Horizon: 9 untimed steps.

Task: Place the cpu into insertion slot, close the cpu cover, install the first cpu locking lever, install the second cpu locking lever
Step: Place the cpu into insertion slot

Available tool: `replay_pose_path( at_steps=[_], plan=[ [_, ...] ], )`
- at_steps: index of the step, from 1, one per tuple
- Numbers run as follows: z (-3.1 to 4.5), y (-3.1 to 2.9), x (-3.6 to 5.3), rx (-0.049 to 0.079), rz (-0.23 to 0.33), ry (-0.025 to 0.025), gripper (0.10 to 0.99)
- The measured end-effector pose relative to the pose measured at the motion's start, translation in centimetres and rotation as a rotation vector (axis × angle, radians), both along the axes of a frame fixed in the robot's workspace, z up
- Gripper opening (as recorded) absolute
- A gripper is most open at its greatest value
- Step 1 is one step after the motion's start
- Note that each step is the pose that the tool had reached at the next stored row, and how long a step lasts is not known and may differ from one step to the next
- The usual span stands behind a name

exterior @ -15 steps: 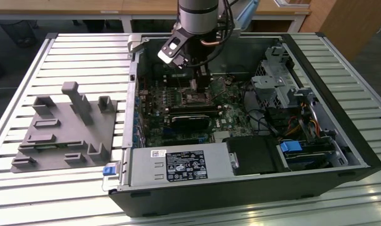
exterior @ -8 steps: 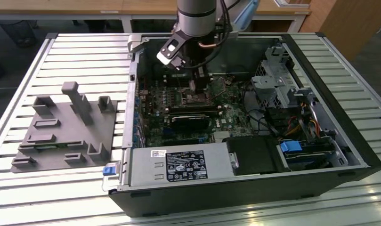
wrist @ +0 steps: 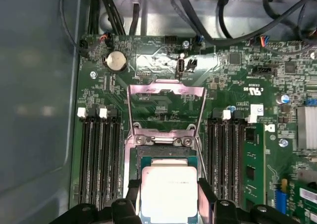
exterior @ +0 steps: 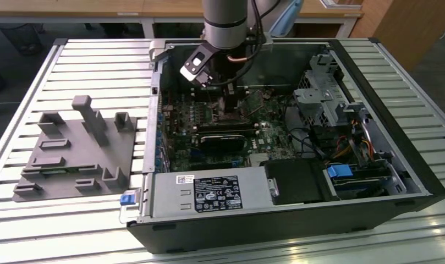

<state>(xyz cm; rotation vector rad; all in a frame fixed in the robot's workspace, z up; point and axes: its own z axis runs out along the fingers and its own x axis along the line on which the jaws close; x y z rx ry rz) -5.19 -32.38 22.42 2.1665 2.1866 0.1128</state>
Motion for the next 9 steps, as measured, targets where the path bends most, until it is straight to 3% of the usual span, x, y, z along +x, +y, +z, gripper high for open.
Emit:
replay_pose_path(
  at_steps=[9],
  plan=[
    [-1.12, 0.07, 0.00, -0.002, -0.001, 0.0005, 0.541]
  ],
)
